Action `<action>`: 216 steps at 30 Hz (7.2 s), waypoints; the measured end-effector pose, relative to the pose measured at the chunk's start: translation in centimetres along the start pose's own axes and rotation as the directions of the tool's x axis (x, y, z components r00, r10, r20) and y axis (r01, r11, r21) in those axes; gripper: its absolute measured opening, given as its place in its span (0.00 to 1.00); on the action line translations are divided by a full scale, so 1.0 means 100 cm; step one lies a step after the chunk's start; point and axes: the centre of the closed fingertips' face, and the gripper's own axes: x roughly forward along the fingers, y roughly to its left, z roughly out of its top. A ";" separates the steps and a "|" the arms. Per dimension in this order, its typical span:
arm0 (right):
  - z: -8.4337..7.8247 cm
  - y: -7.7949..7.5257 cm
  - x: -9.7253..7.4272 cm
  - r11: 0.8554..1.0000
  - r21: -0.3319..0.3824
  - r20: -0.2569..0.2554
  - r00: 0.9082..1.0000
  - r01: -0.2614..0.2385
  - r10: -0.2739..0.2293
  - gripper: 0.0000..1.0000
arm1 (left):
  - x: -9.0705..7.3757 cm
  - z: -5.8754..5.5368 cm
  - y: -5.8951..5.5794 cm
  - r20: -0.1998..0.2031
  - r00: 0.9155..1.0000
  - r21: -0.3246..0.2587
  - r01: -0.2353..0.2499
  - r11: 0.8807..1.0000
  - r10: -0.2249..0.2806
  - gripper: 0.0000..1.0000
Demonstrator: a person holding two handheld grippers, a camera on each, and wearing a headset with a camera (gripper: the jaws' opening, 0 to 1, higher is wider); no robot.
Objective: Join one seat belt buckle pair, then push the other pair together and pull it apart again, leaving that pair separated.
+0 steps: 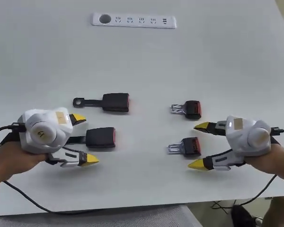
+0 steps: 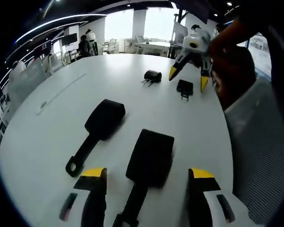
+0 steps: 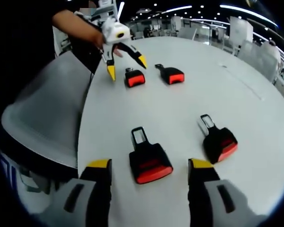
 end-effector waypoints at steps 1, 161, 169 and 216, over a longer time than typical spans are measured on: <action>0.000 0.001 0.000 1.000 -0.005 -0.006 1.000 -0.012 0.012 0.66 | 0.003 -0.002 0.002 -0.019 1.000 0.030 0.001 1.000 -0.001 0.69; 0.124 0.022 0.120 0.998 -0.023 0.209 0.976 -0.056 0.059 0.34 | 0.013 -0.005 -0.002 -0.217 0.967 0.323 0.202 0.925 -0.135 0.33; 0.122 0.023 0.119 0.999 -0.035 0.208 0.977 -0.041 0.047 0.34 | 0.013 -0.005 -0.001 -0.200 0.970 0.315 0.200 0.928 -0.141 0.33; 0.121 0.021 0.119 0.992 -0.127 0.203 0.979 -0.005 0.031 0.33 | 0.010 -0.003 -0.002 -0.058 0.978 0.289 0.211 0.934 -0.203 0.32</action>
